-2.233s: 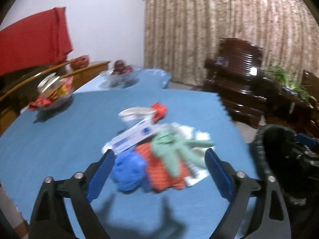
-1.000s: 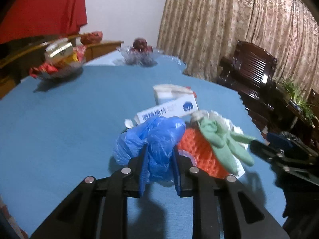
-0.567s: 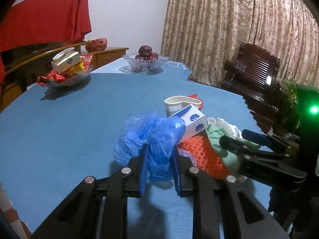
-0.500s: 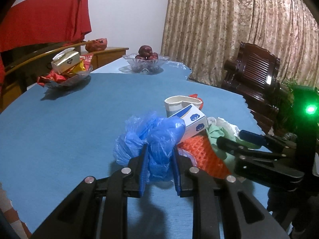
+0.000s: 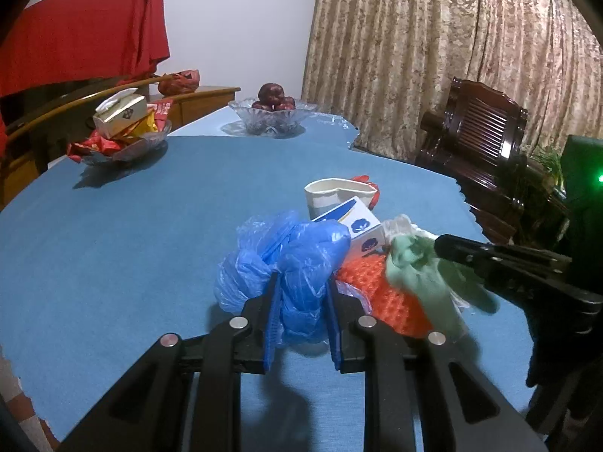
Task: Collect trash
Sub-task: 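Grasp the green glove with the right tool while the left tool holds the blue bag, then lift the blue bag and green glove and carry both toward the bin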
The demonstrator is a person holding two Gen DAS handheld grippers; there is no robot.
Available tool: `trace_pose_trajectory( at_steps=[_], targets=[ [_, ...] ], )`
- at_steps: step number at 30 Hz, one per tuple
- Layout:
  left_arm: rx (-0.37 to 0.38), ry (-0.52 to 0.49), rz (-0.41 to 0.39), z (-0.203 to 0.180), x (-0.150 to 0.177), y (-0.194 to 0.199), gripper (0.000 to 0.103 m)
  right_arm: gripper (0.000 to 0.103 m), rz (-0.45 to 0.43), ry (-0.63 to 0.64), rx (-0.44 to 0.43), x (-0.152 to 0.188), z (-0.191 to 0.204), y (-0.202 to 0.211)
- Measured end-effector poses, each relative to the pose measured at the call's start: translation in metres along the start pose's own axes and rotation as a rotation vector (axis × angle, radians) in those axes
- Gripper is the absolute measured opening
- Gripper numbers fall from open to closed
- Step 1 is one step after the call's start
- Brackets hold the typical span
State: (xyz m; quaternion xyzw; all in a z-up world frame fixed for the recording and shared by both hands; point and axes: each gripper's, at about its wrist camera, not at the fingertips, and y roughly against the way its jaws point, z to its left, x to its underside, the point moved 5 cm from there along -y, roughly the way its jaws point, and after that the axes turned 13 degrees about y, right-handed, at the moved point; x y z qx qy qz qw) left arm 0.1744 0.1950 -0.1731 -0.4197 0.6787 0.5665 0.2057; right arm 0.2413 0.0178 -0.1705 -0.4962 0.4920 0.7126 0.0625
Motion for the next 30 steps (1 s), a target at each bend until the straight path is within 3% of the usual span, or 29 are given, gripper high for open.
trace_pose_trajectory(
  at_steps=[6, 12, 17, 23, 25, 28, 30],
  targets=[
    [0.025, -0.016, 0.005, -0.01, 0.002, 0.004, 0.022, 0.002, 0.005, -0.006, 0.001, 0.012, -0.003, 0.024],
    [0.04, -0.026, 0.026, -0.02, 0.011, 0.003, 0.022, 0.007, 0.073, 0.004, 0.04, 0.035, -0.006, 0.018],
    [0.042, -0.027, 0.033, -0.023, 0.013, 0.002, 0.022, 0.036, 0.062, -0.024, 0.056, 0.034, -0.014, 0.011],
    [0.04, -0.029, 0.042, -0.023, 0.016, 0.001, 0.023, 0.038, 0.107, -0.048, 0.012, 0.039, -0.01, -0.011],
    [0.041, -0.028, 0.046, -0.023, 0.017, 0.001, 0.023, 0.034, 0.124, -0.037, 0.008, 0.042, -0.008, -0.015],
    [0.042, -0.032, 0.047, -0.024, 0.016, 0.002, 0.023, 0.006, 0.13, -0.036, 0.0, 0.043, -0.008, -0.015],
    [0.044, -0.034, 0.047, -0.025, 0.015, 0.003, 0.023, 0.005, 0.129, -0.042, -0.003, 0.044, -0.011, -0.011]
  ],
)
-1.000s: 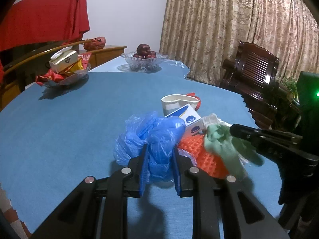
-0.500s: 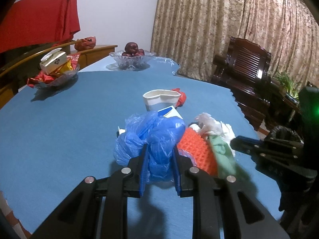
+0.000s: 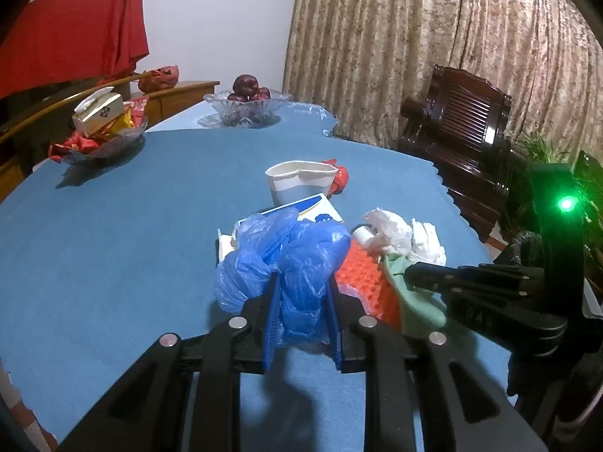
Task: Collect trash
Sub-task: 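Lift the blue bag and green glove and carry both toward the bin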
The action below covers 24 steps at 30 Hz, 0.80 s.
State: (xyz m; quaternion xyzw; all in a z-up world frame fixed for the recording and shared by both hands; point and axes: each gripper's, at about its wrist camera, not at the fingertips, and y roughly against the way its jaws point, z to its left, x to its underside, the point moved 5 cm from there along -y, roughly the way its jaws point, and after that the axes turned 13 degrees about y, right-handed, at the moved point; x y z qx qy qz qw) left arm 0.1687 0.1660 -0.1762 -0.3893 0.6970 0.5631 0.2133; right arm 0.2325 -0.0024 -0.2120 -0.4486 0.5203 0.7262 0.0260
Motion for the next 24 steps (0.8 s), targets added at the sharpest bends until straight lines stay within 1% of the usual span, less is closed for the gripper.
trace_pose_trajectory(
  at_steps=[4, 13, 20, 24],
  targets=[
    [0.003, -0.006, -0.006, -0.004, 0.0, 0.004, 0.023, 0.004, -0.046, -0.018, -0.019, -0.003, -0.003, 0.017],
    [0.025, -0.03, -0.028, -0.019, -0.005, 0.022, 0.023, 0.004, -0.162, -0.012, -0.001, -0.016, -0.006, 0.08],
    [0.073, -0.062, -0.05, -0.051, -0.01, 0.039, 0.023, 0.003, -0.22, -0.015, 0.045, -0.012, -0.018, 0.13],
    [0.123, -0.096, -0.056, -0.083, -0.01, 0.047, 0.023, 0.003, -0.246, -0.03, 0.095, -0.003, -0.034, 0.162]
  ],
)
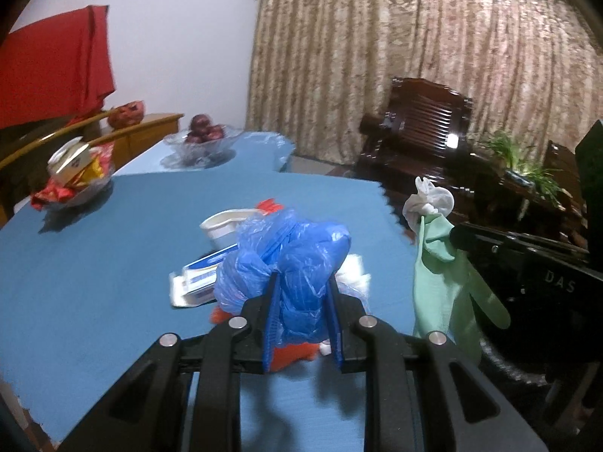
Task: Collect trash
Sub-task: 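Lift the blue bag and green glove and carry both toward the bin, then open both tools over the bin to drop the bag and glove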
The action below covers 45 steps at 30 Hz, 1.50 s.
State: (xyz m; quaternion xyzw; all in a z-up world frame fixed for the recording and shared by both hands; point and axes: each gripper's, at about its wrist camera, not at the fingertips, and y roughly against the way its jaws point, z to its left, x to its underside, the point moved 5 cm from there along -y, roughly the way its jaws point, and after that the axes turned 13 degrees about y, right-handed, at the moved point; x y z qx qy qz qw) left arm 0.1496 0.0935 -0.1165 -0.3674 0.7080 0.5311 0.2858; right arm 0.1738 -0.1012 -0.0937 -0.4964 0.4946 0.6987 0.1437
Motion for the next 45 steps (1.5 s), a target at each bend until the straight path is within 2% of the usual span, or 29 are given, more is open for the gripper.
trace_pose_trajectory(
  at_steps=[9, 16, 24, 25, 26, 28, 29, 31, 32, 33, 34, 35, 36, 40, 45],
  targets=[
    [0.167, -0.076, 0.03, -0.092, 0.007, -0.008, 0.023, 0.003, -0.007, -0.043, 0.171, 0.027, -0.064, 0.066],
    [0.304, -0.146, 0.088, -0.173, 0.03, -0.03, 0.023, 0.003, 0.042, -0.106, 0.334, 0.076, -0.127, 0.112],
    [0.437, -0.2, 0.184, -0.247, 0.054, -0.057, 0.024, 0.004, 0.107, -0.193, 0.445, 0.131, -0.17, 0.132],
    [0.45, -0.198, 0.196, -0.254, 0.058, -0.06, 0.028, 0.005, 0.117, -0.198, 0.453, 0.136, -0.173, 0.133],
    [0.461, -0.199, 0.203, -0.259, 0.06, -0.061, 0.041, 0.008, 0.134, -0.207, 0.466, 0.143, -0.178, 0.134],
    [0.468, -0.198, 0.205, -0.266, 0.063, -0.061, 0.06, 0.01, 0.14, -0.218, 0.491, 0.15, -0.182, 0.137],
    [0.471, -0.197, 0.206, -0.266, 0.063, -0.062, 0.065, 0.012, 0.144, -0.227, 0.503, 0.154, -0.184, 0.139],
    [0.474, -0.193, 0.211, -0.267, 0.062, -0.062, 0.07, 0.037, 0.144, -0.241, 0.528, 0.16, -0.188, 0.145],
    [0.472, -0.192, 0.21, -0.265, 0.061, -0.062, 0.074, 0.042, 0.138, -0.246, 0.537, 0.162, -0.188, 0.147],
    [0.468, -0.19, 0.206, -0.263, 0.059, -0.061, 0.076, 0.053, 0.135, -0.248, 0.542, 0.162, -0.187, 0.148],
    [0.462, -0.185, 0.196, -0.258, 0.056, -0.058, 0.08, 0.074, 0.129, -0.25, 0.553, 0.163, -0.188, 0.15],
    [0.453, -0.181, 0.187, -0.252, 0.053, -0.056, 0.084, 0.09, 0.119, -0.253, 0.572, 0.163, -0.188, 0.152],
    [0.443, -0.178, 0.177, -0.247, 0.052, -0.054, 0.086, 0.091, 0.105, -0.257, 0.587, 0.161, -0.186, 0.153],
    [0.372, -0.16, 0.123, -0.213, 0.04, -0.041, 0.095, 0.097, 0.067, -0.282, 0.553, 0.15, -0.179, 0.151],
    [0.246, -0.144, 0.043, -0.158, 0.026, -0.024, 0.097, 0.097, 0.034, -0.251, 0.491, 0.126, -0.153, 0.13]
  ],
)
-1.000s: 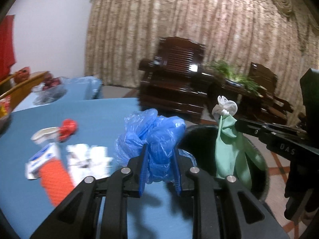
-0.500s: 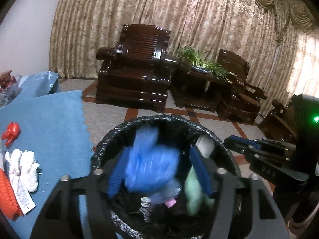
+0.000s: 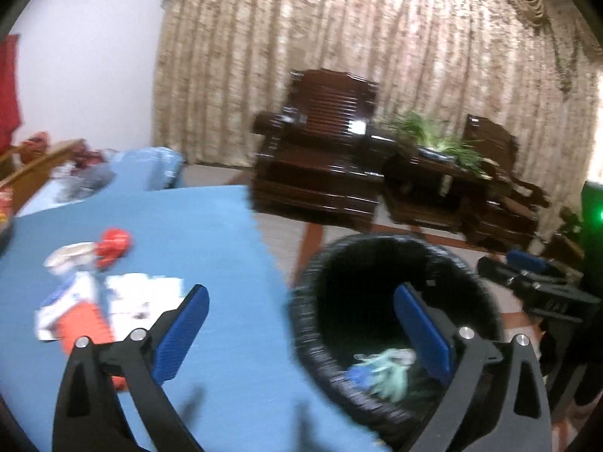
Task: Collect trash
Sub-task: 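Open both tools over the bin to drop the bag and glove, then return to the table and grasp the orange foam mesh with the left tool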
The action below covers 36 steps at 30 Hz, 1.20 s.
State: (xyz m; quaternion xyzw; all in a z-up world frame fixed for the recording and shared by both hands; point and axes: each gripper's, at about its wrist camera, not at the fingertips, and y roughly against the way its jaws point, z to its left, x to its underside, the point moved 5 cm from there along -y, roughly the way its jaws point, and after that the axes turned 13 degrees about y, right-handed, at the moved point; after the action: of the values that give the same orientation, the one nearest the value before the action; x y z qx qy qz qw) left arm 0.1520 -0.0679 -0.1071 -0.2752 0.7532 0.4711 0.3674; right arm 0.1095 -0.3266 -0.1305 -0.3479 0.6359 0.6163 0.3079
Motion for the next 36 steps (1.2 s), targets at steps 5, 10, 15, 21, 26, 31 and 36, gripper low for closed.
trace_pose_trajectory(
  at_steps=[5, 10, 15, 21, 26, 31, 36],
  targets=[
    [-0.14, 0.025, -0.07, 0.053, -0.002, 0.031, 0.097, 0.097, -0.023, 0.057, -0.085, -0.018, 0.054, -0.011],
    [-0.242, 0.062, -0.093, 0.1, 0.0, 0.051, 0.097, 0.097, -0.038, 0.124, -0.158, -0.031, 0.105, -0.025],
    [-0.302, 0.109, -0.085, 0.139, 0.007, 0.054, 0.096, 0.097, -0.042, 0.185, -0.203, -0.039, 0.145, -0.038],
    [-0.335, 0.151, -0.043, 0.173, 0.018, 0.042, 0.086, 0.097, -0.038, 0.212, -0.243, -0.041, 0.178, -0.059],
    [-0.35, 0.181, 0.02, 0.196, 0.032, 0.023, 0.071, 0.097, -0.018, 0.248, -0.26, -0.038, 0.199, -0.076],
    [-0.375, 0.223, 0.069, 0.215, 0.047, 0.005, 0.069, 0.097, 0.002, 0.284, -0.278, -0.035, 0.219, -0.089],
    [-0.354, 0.257, 0.102, 0.225, 0.052, -0.007, 0.055, 0.097, 0.018, 0.308, -0.286, -0.032, 0.231, -0.1]
  ],
)
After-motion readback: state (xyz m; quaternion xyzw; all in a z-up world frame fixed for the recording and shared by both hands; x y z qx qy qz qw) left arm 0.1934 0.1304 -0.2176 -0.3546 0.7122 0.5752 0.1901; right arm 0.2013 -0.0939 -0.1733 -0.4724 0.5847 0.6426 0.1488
